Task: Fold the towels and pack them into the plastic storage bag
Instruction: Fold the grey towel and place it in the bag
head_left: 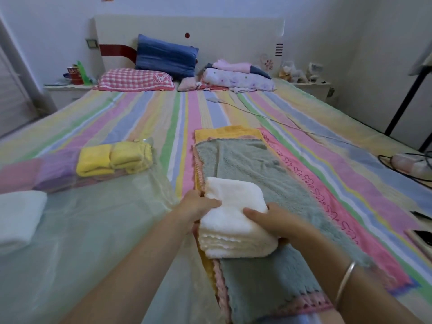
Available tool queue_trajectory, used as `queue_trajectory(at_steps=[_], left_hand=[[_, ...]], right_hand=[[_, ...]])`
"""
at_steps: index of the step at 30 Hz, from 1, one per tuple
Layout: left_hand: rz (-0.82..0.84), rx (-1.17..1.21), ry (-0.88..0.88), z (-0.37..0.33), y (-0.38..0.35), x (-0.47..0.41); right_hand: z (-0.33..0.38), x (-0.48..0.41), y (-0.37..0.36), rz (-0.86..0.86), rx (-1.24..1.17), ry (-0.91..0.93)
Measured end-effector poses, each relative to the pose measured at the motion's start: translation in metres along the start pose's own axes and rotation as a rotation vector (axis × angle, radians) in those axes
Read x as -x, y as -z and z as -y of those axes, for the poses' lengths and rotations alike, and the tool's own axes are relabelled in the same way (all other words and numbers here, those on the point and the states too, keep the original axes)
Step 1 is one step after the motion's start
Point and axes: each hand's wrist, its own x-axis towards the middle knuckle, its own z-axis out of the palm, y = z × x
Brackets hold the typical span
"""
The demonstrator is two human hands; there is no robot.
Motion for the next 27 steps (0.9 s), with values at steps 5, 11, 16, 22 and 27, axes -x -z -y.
queue_trajectory(at_steps=[5,11,16,22,27], left_hand=[[-0.400,-0.784,-0.725,-0.017,-0.026,0.030],[-0.003,-1.195,-0.765,0.008,-0.061,0.027],[0.053,-1.143,-0.507,0.033,-0.069,0.006],[-0.083,-0.878,-0.575,0.021,-0.025,0.020],[-0.186,-0.768,-0.777,0.041,0.029,0.081]], right_hand=[[-0.014,-0.012,0.015,0.196,-0.388,0.059],[-0.003,-0.008,0.062,0.051,0.201,0.113],[0.005,0.007,0.023,-0.228,0.688,0.379],[0.011,0.031,-0.033,-0.420,1.174,0.505],[0.018,0.031,-0.051,-0.407,1.163,0.240]])
